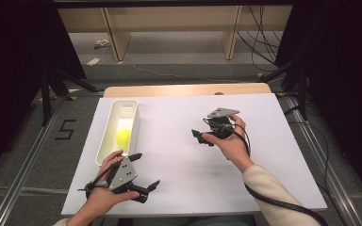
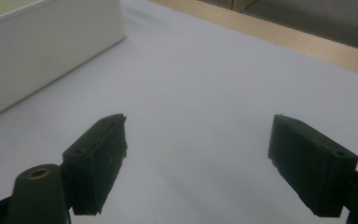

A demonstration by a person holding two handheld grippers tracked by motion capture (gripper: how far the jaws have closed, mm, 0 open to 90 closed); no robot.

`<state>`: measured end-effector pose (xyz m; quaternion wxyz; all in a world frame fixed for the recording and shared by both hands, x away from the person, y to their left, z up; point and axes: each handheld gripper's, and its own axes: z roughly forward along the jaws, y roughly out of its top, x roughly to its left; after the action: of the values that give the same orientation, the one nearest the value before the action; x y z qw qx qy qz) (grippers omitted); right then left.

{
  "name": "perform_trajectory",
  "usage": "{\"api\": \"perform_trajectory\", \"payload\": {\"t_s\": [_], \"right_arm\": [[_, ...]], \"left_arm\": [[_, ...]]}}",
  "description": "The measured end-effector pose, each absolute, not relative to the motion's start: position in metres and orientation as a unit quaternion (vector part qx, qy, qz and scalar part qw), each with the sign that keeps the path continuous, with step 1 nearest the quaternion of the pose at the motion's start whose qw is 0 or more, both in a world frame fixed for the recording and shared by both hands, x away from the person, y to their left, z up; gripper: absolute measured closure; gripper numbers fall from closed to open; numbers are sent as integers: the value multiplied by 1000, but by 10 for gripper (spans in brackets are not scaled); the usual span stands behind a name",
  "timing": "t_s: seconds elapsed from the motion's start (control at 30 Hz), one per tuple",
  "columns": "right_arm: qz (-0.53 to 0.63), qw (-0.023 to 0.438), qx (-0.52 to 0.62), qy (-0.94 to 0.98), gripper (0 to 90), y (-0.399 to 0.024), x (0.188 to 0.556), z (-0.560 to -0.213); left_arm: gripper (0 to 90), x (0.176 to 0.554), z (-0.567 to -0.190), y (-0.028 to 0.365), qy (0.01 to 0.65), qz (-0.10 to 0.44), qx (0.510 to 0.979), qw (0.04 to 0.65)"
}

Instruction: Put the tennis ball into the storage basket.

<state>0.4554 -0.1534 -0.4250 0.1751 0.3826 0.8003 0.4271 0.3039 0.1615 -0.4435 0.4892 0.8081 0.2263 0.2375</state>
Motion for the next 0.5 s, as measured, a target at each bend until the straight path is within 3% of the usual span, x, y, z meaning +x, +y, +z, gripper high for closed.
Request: {"api": "perform_trajectory", "payload": {"t_s": [0.5], "right_arm": [[425,184,408,787,201,-188,448,-429]], "left_arm": [[0,304,-444,161,227,237,809,489]]}}
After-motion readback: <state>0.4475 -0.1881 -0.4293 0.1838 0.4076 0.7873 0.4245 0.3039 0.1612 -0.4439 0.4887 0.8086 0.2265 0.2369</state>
